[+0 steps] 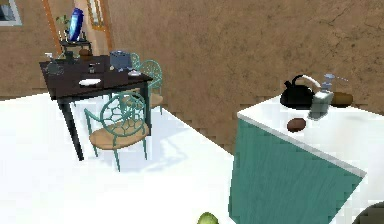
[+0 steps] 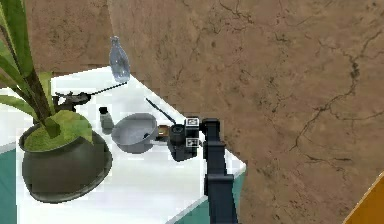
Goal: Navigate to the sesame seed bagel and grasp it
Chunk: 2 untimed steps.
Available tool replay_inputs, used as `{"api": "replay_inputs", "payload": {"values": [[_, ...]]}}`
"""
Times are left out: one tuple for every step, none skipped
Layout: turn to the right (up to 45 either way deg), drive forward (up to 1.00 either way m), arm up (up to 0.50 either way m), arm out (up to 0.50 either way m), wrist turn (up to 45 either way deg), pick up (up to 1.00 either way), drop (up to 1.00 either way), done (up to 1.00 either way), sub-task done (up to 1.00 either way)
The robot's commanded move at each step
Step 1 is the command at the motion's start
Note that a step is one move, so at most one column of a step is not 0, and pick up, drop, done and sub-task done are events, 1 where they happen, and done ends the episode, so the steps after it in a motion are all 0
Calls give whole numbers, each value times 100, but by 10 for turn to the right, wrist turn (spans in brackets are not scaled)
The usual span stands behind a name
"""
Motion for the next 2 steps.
{"api": "replay_inputs", "payload": {"values": [[0, 0, 10, 0, 0, 0, 0, 0, 0], [0, 0, 0, 0, 0, 0, 0, 100, 0]]}}
